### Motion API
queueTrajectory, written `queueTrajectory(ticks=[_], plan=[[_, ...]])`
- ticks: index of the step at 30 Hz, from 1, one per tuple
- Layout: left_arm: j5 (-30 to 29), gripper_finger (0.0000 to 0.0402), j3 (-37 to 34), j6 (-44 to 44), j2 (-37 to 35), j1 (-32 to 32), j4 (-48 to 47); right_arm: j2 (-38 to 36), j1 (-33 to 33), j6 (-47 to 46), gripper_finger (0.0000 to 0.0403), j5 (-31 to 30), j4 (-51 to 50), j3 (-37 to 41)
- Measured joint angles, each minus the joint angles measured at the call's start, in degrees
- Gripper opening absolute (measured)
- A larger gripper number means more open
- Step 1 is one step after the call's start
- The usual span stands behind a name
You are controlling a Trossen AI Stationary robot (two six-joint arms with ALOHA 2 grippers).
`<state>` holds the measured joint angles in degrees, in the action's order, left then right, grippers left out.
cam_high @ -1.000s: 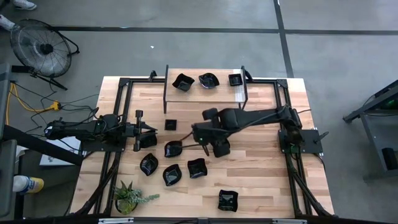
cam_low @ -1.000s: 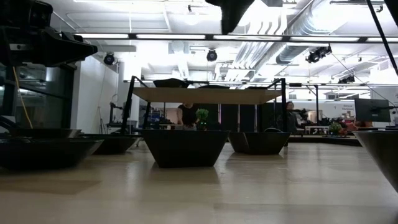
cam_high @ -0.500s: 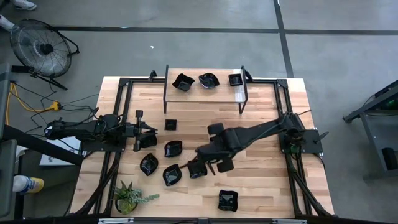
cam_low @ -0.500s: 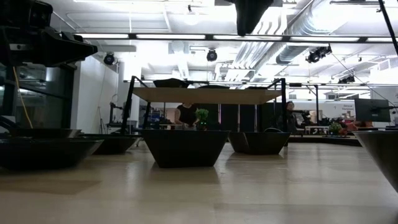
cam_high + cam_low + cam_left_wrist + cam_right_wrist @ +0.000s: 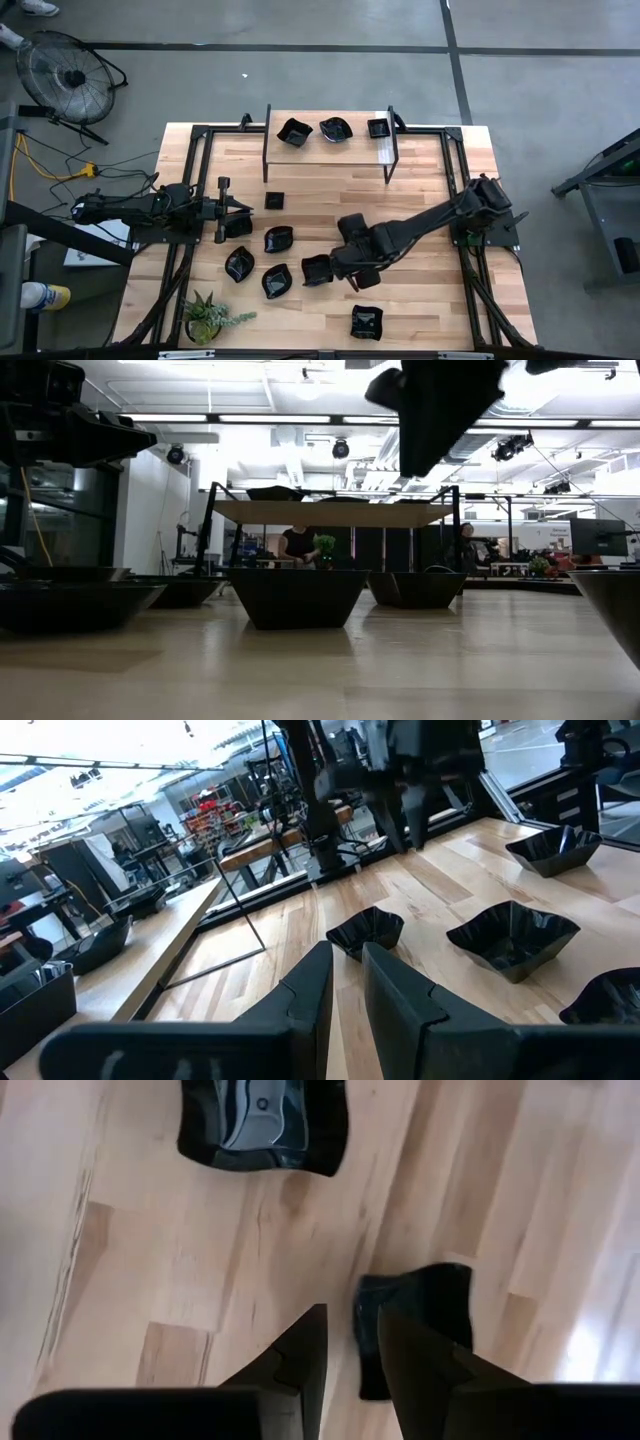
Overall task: Pick & Place Mini shaped plates
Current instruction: Stack the black distorted square plate on top of the black distorted square plate on the shelf
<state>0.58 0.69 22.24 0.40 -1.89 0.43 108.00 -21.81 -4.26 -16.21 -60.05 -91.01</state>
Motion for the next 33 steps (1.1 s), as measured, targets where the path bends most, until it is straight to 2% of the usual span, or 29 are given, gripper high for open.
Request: queueTrajectory(ticks=[12,22,26,33], plan=[[0.0,0.0056,0.0,-0.02,-0.02,0.0,0.02,-0.84,-0.02,0.75,0.0087,-1.36,10.75,11.97],[-0.02,0.0056,0.0,-0.02,-0.01,0.0,0.02,-5.55,-0.01,2.82,0.0087,-3.94,20.44,23.0],[-0.02,0.0056,0.0,0.0,0.0,0.0,0.02,-6.48,-0.02,3.4,0.0087,-6.86,21.32,25.88],[-0.02,0.0056,0.0,0.0,-0.01,0.0,0.01,-6.97,0.05,7.08,0.0087,-7.86,22.44,28.18]])
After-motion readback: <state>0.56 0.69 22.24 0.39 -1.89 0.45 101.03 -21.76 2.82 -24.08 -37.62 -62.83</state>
